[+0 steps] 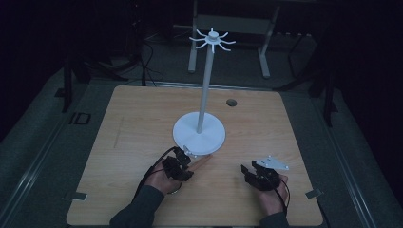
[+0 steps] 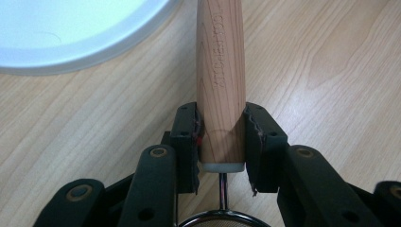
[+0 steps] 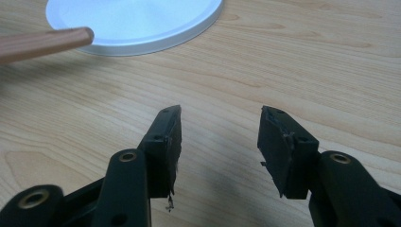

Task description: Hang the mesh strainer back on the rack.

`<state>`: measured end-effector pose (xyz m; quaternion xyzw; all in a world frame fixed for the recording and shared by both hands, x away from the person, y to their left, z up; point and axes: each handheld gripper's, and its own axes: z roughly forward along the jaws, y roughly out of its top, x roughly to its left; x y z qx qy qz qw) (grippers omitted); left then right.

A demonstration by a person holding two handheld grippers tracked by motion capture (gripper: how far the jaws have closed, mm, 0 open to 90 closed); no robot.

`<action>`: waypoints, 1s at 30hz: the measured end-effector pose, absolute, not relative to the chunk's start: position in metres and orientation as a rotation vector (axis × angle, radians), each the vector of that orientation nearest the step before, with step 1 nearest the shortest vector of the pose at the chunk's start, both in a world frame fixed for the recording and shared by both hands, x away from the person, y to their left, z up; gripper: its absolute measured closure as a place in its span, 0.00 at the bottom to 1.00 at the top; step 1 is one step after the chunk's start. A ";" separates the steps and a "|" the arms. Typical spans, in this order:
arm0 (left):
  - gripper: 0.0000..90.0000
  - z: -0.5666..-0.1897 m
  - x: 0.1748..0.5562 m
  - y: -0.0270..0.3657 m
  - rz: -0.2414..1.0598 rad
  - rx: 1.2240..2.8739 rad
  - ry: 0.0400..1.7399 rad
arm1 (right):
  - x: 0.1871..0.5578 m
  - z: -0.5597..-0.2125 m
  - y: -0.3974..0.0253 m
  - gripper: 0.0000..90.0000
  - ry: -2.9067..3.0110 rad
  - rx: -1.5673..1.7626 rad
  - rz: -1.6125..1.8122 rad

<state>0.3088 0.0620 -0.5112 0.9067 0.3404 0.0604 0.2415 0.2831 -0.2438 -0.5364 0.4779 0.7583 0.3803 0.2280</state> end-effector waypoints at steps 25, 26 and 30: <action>0.76 -0.482 0.305 0.065 0.266 2.296 0.950 | 0.284 -0.539 -0.243 0.52 2.083 1.327 1.037; 0.76 -0.481 0.305 0.066 0.267 2.287 0.952 | 0.284 -0.539 -0.243 0.52 2.084 1.326 1.036; 0.76 -0.475 0.307 0.067 0.276 2.257 0.961 | 0.284 -0.539 -0.242 0.51 2.083 1.327 1.038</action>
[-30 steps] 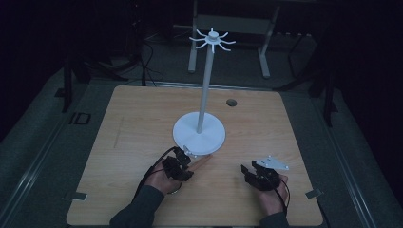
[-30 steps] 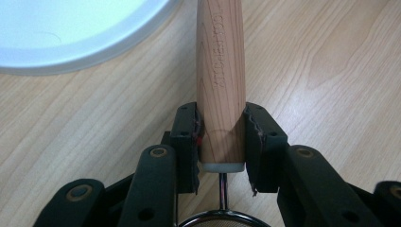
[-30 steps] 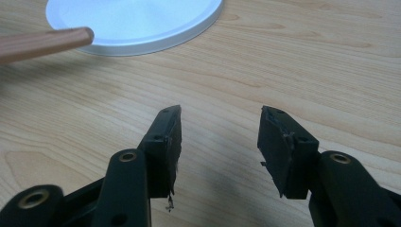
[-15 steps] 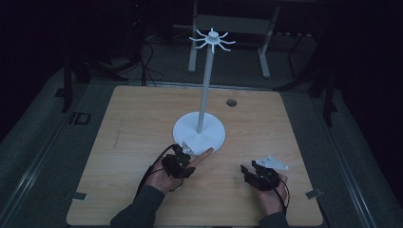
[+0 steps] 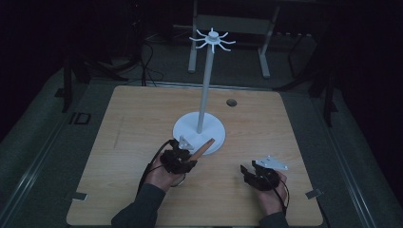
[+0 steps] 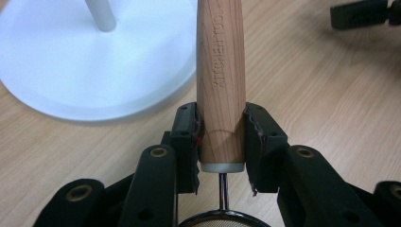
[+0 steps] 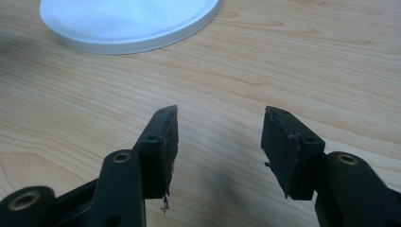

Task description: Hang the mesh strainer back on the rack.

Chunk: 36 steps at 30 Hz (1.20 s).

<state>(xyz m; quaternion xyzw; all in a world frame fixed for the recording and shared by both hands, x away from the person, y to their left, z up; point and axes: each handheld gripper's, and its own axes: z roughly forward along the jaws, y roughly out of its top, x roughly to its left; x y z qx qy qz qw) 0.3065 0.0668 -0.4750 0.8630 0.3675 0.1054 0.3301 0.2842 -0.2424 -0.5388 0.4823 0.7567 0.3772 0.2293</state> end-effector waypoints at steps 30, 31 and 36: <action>0.76 -0.445 0.305 0.075 0.442 2.056 0.988 | 0.284 -0.540 -0.242 0.52 2.084 1.326 1.035; 0.76 -0.444 0.305 0.075 0.446 2.054 0.988 | 0.284 -0.540 -0.242 0.52 2.083 1.326 1.036; 0.76 -0.441 0.305 0.076 0.457 2.021 0.992 | 0.284 -0.540 -0.242 0.52 2.083 1.326 1.035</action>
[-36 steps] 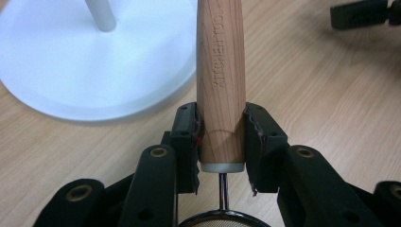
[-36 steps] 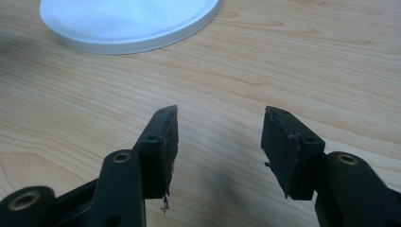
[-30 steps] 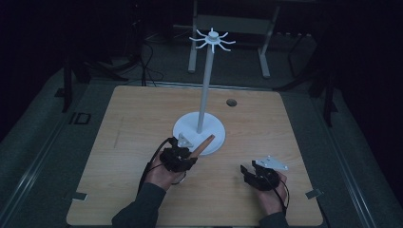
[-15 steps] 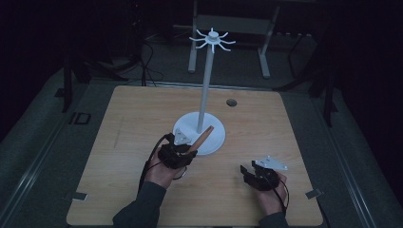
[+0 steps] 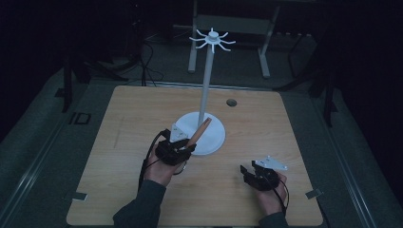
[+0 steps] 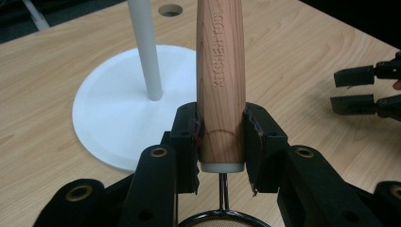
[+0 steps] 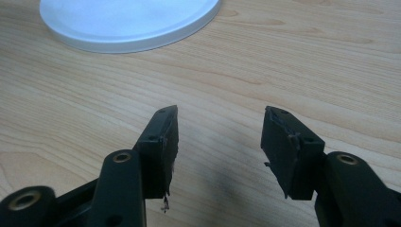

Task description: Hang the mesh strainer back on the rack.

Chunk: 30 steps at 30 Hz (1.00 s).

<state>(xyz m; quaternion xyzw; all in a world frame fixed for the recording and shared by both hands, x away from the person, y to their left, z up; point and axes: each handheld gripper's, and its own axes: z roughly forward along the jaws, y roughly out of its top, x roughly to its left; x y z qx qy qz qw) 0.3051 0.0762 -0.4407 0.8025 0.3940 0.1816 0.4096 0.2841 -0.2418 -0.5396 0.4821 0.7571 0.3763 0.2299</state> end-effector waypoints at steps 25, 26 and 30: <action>0.76 -0.417 0.305 0.078 0.510 1.884 0.972 | 0.284 -0.540 -0.242 0.52 2.082 1.329 1.033; 0.76 -0.416 0.305 0.078 0.510 1.881 0.974 | 0.284 -0.540 -0.242 0.52 2.082 1.330 1.033; 0.76 -0.414 0.305 0.077 0.516 1.874 0.975 | 0.284 -0.540 -0.242 0.52 2.081 1.328 1.033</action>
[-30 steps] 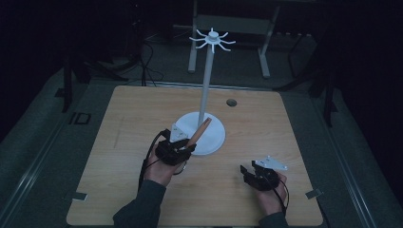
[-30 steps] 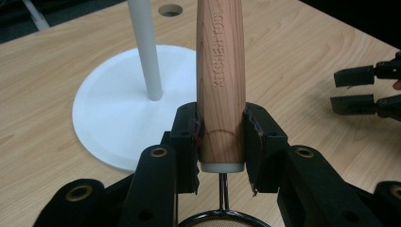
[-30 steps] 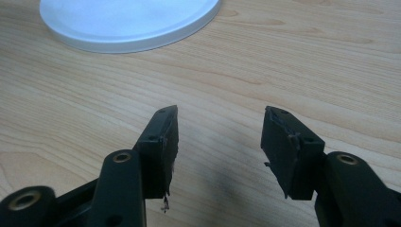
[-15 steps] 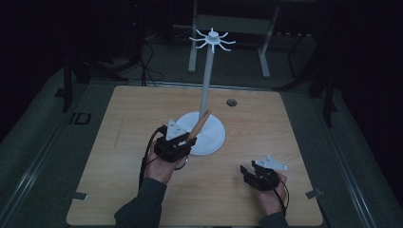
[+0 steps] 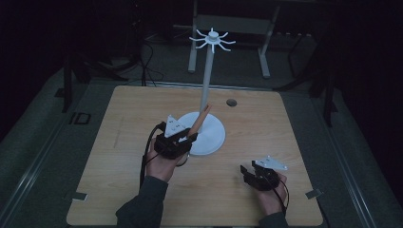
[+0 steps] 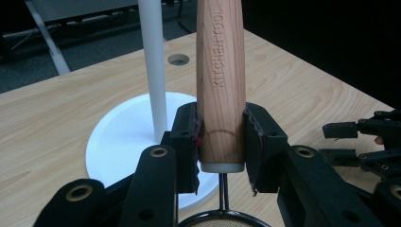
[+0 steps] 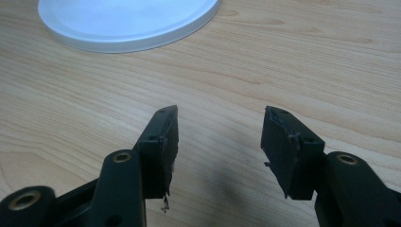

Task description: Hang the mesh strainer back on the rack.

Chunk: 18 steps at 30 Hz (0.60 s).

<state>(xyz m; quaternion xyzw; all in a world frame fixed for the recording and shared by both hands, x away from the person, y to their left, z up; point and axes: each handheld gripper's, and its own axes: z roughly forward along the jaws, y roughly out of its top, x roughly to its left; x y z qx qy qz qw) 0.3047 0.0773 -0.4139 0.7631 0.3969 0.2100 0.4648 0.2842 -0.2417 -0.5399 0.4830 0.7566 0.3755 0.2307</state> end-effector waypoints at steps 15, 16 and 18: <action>0.76 -0.398 0.306 0.078 0.540 1.814 0.974 | 0.284 -0.540 -0.243 0.52 2.075 1.333 1.034; 0.76 -0.397 0.305 0.078 0.542 1.813 0.975 | 0.284 -0.540 -0.243 0.52 2.074 1.334 1.034; 0.76 -0.396 0.305 0.078 0.545 1.806 0.976 | 0.284 -0.540 -0.243 0.52 2.074 1.335 1.034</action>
